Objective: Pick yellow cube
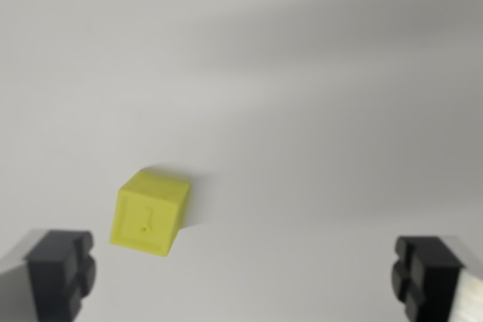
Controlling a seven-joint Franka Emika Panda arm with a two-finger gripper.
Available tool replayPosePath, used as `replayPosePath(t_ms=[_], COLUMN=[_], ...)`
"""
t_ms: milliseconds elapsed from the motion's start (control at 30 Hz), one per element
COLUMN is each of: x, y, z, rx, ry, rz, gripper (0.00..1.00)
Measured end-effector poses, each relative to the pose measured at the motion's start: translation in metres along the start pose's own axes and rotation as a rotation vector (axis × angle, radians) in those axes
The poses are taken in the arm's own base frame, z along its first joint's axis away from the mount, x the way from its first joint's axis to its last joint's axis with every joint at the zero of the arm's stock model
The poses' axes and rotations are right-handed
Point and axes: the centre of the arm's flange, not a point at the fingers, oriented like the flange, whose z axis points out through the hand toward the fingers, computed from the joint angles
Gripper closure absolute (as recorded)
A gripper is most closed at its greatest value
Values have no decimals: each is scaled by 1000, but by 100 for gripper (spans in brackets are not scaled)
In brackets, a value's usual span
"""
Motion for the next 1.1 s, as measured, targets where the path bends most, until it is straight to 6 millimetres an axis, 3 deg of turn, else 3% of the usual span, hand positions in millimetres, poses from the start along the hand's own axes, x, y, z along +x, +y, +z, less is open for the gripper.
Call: replayPosePath(t_ms=[1100], x=[-57], y=[4], z=[82], rx=[-20], ry=[-2], rz=[85], gripper=[0])
